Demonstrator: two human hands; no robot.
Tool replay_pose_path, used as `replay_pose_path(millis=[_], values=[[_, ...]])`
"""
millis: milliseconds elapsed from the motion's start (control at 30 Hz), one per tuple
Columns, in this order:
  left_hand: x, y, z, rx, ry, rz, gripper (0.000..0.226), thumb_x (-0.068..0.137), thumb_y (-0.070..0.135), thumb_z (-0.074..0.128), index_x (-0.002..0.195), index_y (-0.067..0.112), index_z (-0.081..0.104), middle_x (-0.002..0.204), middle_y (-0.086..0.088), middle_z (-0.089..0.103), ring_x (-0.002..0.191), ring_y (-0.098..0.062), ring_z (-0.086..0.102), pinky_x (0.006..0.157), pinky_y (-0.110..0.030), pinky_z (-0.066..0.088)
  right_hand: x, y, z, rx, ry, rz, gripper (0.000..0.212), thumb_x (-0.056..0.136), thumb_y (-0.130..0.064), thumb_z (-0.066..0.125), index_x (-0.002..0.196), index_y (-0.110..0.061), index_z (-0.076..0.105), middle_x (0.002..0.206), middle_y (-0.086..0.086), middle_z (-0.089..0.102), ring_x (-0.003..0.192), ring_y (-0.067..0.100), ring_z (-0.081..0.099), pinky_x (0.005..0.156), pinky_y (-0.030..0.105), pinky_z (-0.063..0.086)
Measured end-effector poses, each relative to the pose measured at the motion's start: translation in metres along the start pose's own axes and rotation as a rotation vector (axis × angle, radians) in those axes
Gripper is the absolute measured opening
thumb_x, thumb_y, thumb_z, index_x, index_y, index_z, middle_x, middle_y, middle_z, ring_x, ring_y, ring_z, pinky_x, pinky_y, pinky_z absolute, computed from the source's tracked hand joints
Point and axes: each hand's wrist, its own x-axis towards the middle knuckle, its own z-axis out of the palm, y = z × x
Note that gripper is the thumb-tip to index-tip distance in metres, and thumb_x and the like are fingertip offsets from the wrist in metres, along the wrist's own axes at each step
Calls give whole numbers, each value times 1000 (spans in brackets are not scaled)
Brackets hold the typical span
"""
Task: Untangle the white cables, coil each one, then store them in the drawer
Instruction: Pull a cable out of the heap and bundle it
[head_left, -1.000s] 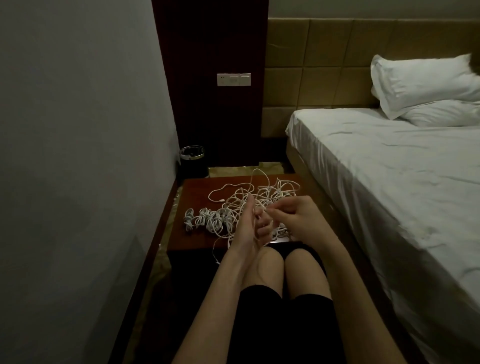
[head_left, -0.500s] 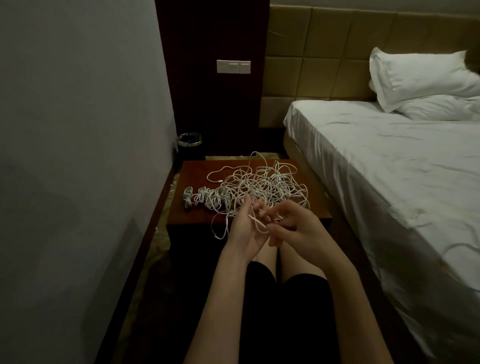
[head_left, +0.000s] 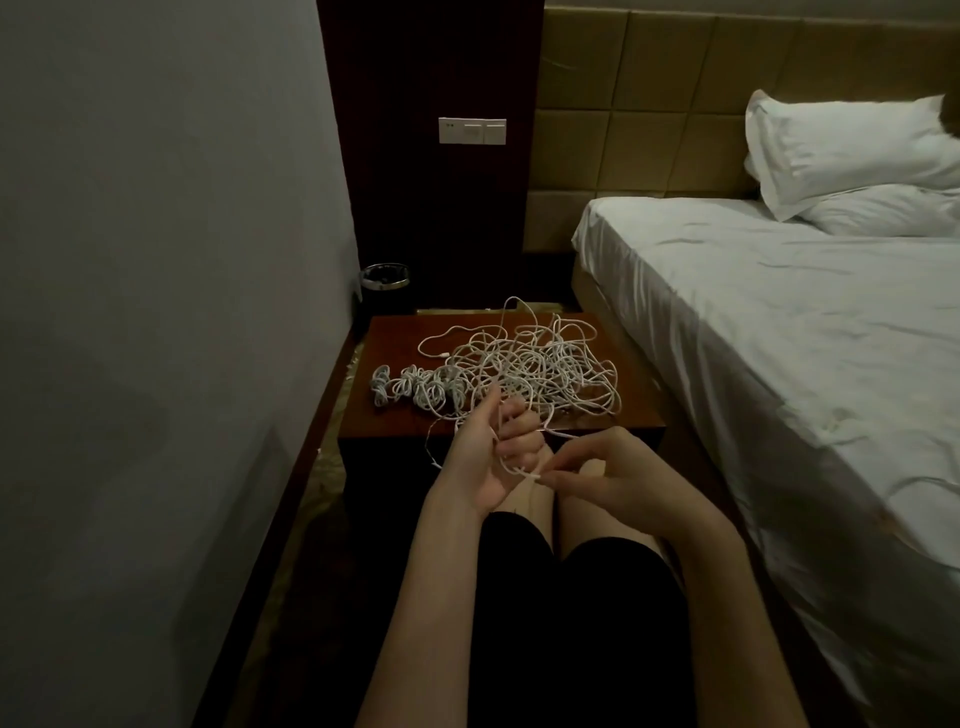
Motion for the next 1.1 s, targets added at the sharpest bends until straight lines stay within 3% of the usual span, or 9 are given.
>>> replay_pose_path(millis=[167, 333, 433, 567, 733, 833, 967, 1100], values=[[-3, 0, 5, 224, -13, -24, 50, 100, 53, 27, 66, 18, 37, 51, 6, 31, 41, -5, 29, 44, -18, 18, 3, -5, 5, -177, 85, -37, 7, 81, -25, 76, 86, -21, 79, 79, -5, 72, 69, 2, 59, 65, 15, 44], [-5, -2, 6, 358, 24, -20, 50, 101, 52, 26, 64, 19, 36, 53, 5, 36, 53, -9, 38, 55, -23, 24, 5, 0, 10, -217, 162, 18, 9, 78, -28, 79, 81, -20, 78, 65, -11, 60, 64, 3, 53, 57, 14, 36], [-5, -5, 6, 356, 42, -16, 49, 100, 53, 30, 65, 18, 36, 51, 5, 34, 45, -7, 36, 49, -19, 27, 6, 1, 10, -223, 148, 10, 11, 77, -32, 79, 79, -21, 78, 63, -12, 57, 62, 2, 51, 56, 14, 35], [-7, -3, 5, 224, 33, 31, 47, 101, 50, 29, 68, 18, 36, 46, 8, 26, 30, -2, 22, 31, -14, 15, 5, 1, 10, -185, 130, -6, 18, 76, -37, 79, 79, -20, 74, 73, -11, 66, 72, 0, 60, 67, 18, 46], [-9, 4, -3, 120, 38, 112, 39, 96, 45, 39, 69, 17, 43, 46, 8, 28, 31, -1, 24, 32, -15, 17, -2, 7, -7, -91, 92, -24, 5, 87, -24, 70, 83, -27, 72, 71, -15, 65, 72, -3, 59, 66, 13, 42], [-7, -6, 0, 199, 62, 94, 32, 92, 44, 45, 74, 18, 44, 50, 7, 31, 35, -2, 27, 35, -14, 19, 0, 3, -2, -123, 139, -61, 5, 85, -22, 72, 84, -21, 77, 68, -16, 64, 67, -4, 58, 64, 10, 42], [-5, -11, 1, 269, 125, 47, 47, 101, 50, 32, 68, 18, 40, 51, 5, 35, 42, -6, 35, 37, -15, 25, 6, 2, 7, -207, 181, -68, 8, 83, -22, 74, 86, -16, 79, 75, -5, 72, 64, -1, 59, 61, 9, 41], [-3, -7, -4, 196, 174, 36, 58, 99, 59, 27, 62, 16, 37, 51, 2, 36, 46, -9, 36, 40, -18, 30, 5, -3, 5, -155, 185, -64, 7, 81, -29, 76, 86, -25, 78, 70, -20, 66, 71, -8, 61, 62, 10, 43]])
